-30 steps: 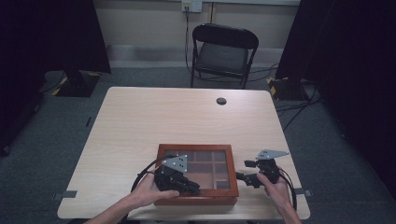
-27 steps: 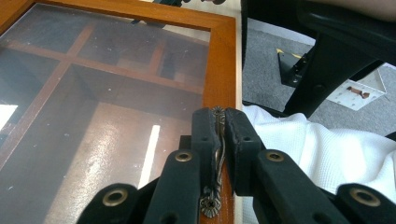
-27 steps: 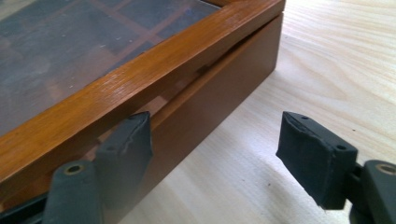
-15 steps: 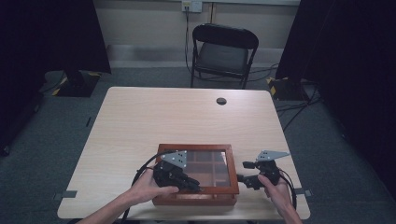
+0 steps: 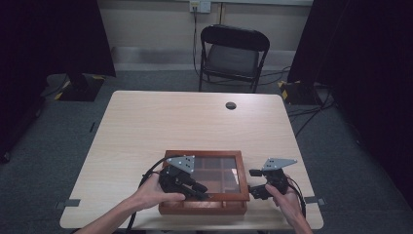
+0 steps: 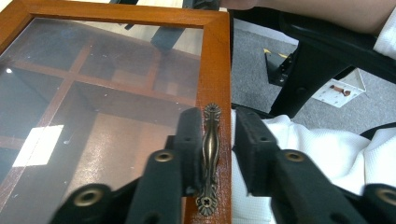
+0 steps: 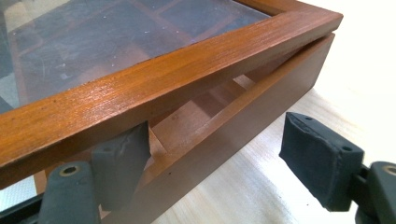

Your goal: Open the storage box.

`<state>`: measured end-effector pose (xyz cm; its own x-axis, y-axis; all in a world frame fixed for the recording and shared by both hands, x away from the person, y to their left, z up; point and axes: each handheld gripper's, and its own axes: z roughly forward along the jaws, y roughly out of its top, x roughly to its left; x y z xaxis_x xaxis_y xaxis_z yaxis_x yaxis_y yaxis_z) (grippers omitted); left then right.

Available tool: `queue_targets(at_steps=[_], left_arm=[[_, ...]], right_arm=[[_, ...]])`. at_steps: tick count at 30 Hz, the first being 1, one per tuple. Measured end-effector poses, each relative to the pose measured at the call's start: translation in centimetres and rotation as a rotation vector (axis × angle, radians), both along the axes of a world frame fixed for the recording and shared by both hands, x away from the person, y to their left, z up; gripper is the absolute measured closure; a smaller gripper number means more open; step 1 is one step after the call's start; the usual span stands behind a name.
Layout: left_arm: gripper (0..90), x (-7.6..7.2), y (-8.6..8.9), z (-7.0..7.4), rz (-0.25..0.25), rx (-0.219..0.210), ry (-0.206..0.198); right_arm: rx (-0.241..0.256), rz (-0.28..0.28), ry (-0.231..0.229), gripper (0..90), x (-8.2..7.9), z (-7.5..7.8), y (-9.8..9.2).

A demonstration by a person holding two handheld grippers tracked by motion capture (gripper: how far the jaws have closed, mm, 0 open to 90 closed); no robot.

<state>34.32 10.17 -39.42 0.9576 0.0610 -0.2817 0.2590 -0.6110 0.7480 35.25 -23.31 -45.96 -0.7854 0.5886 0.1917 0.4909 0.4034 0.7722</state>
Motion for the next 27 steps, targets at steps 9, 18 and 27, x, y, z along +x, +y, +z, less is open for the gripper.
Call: queue_targets(at_steps=[9, 18, 27], left_arm=[[48.8, 0.5, 2.4, 1.3, 0.124, -0.072, -0.035], [40.4, 0.6, 4.1, 2.0, 0.138, -0.104, -0.061], [32.2, 0.7, 4.9, 2.4, 0.154, -0.111, -0.1]], right_arm=[[0.04, -0.02, -0.031, 23.8, 0.1, 0.8, -0.1], [0.06, -0.039, -0.067, 21.4, 0.6, 1.9, -0.1], [0.054, -0.088, -0.096, 21.9, 1.0, 2.7, 0.2]])
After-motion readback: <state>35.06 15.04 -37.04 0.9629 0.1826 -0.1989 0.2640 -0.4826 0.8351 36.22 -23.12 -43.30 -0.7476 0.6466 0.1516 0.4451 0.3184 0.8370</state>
